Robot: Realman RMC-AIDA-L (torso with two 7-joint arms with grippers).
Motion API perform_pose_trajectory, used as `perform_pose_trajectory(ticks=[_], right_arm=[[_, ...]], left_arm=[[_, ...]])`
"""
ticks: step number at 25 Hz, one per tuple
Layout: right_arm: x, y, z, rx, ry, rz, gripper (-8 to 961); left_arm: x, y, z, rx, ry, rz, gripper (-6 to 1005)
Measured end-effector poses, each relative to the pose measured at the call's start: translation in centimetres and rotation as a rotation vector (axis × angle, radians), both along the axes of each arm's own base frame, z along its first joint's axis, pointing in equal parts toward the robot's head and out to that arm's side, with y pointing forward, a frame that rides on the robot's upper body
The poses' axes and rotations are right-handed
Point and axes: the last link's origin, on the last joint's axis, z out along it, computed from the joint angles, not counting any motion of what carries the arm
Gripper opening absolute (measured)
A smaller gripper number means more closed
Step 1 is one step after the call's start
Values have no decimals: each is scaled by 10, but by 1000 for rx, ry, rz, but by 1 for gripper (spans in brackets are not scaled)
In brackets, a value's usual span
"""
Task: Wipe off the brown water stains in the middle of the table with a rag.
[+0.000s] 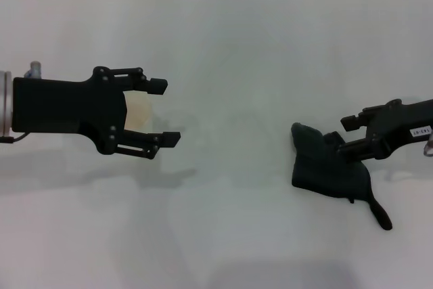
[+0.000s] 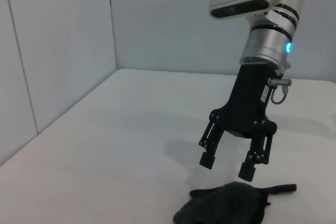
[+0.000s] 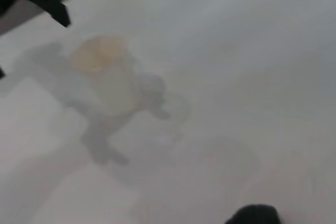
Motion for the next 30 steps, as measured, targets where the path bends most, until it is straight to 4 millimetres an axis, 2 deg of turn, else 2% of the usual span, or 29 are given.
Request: perform_pose_trajectory(ticks=[1, 6, 16, 30], right_arm=[[0, -1, 0, 2, 11, 16, 706], [-1, -5, 2, 18, 67, 110, 765], [0, 4, 7, 50, 161, 158, 758], [-1, 4, 6, 18, 128, 188, 752]], left_arm=[[0, 0, 0, 1, 0, 0, 879], [-3, 0, 2, 9, -1, 8, 879], [-10, -4, 14, 66, -24, 24, 879], [-16, -3, 21, 85, -15, 37, 879]])
